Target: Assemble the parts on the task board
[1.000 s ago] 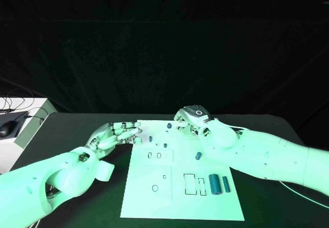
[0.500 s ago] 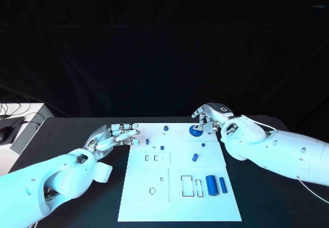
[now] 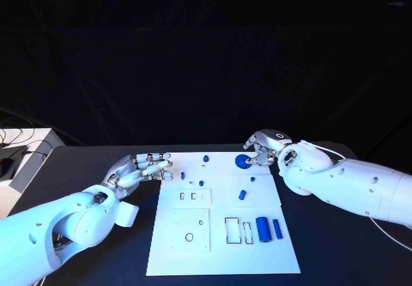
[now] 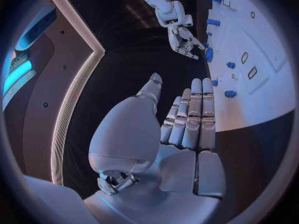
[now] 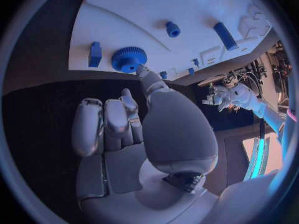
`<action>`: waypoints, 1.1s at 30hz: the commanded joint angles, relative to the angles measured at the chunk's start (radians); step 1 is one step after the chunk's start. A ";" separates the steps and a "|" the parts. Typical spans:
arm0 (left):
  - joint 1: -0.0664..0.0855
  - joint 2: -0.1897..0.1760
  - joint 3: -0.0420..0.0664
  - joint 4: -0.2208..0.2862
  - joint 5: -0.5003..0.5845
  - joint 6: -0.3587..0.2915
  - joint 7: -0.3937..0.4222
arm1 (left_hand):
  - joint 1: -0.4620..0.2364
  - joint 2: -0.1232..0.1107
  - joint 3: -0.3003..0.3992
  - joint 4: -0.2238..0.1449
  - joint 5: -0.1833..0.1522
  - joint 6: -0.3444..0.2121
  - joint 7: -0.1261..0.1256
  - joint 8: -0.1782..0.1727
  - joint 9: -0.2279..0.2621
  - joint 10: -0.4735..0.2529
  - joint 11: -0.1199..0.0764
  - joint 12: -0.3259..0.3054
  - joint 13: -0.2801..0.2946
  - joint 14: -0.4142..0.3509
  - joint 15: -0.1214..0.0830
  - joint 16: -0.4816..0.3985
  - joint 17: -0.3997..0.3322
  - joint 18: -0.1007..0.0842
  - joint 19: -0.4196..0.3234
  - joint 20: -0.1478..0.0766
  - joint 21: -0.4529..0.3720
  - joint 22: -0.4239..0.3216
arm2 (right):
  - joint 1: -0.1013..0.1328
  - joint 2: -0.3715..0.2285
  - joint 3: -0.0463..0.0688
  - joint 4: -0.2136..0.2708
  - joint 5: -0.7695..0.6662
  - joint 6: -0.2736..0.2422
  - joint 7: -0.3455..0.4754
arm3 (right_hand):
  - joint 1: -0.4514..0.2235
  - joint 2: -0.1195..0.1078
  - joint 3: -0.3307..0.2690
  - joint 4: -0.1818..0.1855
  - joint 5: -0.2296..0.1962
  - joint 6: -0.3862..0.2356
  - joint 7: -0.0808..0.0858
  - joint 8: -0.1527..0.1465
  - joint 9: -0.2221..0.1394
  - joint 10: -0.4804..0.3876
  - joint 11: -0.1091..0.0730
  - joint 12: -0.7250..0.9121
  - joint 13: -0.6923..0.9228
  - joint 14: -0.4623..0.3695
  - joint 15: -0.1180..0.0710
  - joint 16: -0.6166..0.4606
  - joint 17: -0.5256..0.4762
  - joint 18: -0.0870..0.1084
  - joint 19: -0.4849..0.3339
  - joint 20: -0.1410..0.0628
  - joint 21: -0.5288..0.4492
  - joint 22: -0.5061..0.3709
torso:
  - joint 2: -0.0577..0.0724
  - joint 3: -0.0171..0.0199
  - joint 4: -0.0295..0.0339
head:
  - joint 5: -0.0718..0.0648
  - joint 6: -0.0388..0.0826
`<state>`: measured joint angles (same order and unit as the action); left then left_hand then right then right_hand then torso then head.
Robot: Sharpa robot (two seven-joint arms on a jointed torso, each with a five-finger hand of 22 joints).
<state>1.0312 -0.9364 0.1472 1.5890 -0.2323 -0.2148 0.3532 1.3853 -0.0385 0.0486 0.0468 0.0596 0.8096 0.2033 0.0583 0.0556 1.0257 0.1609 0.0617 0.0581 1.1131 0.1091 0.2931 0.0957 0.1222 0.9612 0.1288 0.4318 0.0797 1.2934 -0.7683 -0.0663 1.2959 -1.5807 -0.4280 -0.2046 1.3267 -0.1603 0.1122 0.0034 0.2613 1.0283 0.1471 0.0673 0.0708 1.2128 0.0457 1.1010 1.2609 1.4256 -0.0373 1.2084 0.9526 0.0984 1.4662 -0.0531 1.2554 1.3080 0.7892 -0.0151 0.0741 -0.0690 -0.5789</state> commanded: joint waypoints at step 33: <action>-0.002 0.009 0.001 -0.019 -0.004 0.011 0.000 | 0.004 0.006 0.000 -0.001 -0.003 -0.011 0.001 -0.005 -0.002 -0.008 0.003 -0.002 0.001 0.005 0.000 -0.004 -0.001 -0.008 0.005 0.003 -0.006 0.000 | -0.001 0.065 -0.001 -0.092 0.070 0.137 -0.022 | -0.044 0.014 -0.001 0.022 0.064 0.008 -0.002 0.001 0.002 0.023 -0.008 0.008 0.017 0.011 0.000 0.011 0.047 -0.015 0.083 0.004 0.027 0.134 | -0.001 -0.0005 0.0001 | -0.001 -0.017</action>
<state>1.0296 -0.9296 0.1471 1.5692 -0.2323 -0.2148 0.3488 1.3853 -0.0385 0.0486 0.0468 0.0596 0.8059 0.2070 0.0583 0.0546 1.0257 0.1609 0.0617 0.0581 1.1131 0.1091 0.2931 0.0957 0.1222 0.9612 0.1288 0.4318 0.0798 1.2941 -0.7050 -0.0662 1.2067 -1.5157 -0.3242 -0.2214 1.2907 -0.1461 0.1107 0.0183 0.3236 1.0416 0.1408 0.0674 0.0722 1.2384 0.0395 1.1150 1.2782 1.4313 -0.0393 1.2198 0.9990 0.0919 1.4661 -0.0531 1.2835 1.3075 0.7880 -0.0157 0.0749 -0.0706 -0.5960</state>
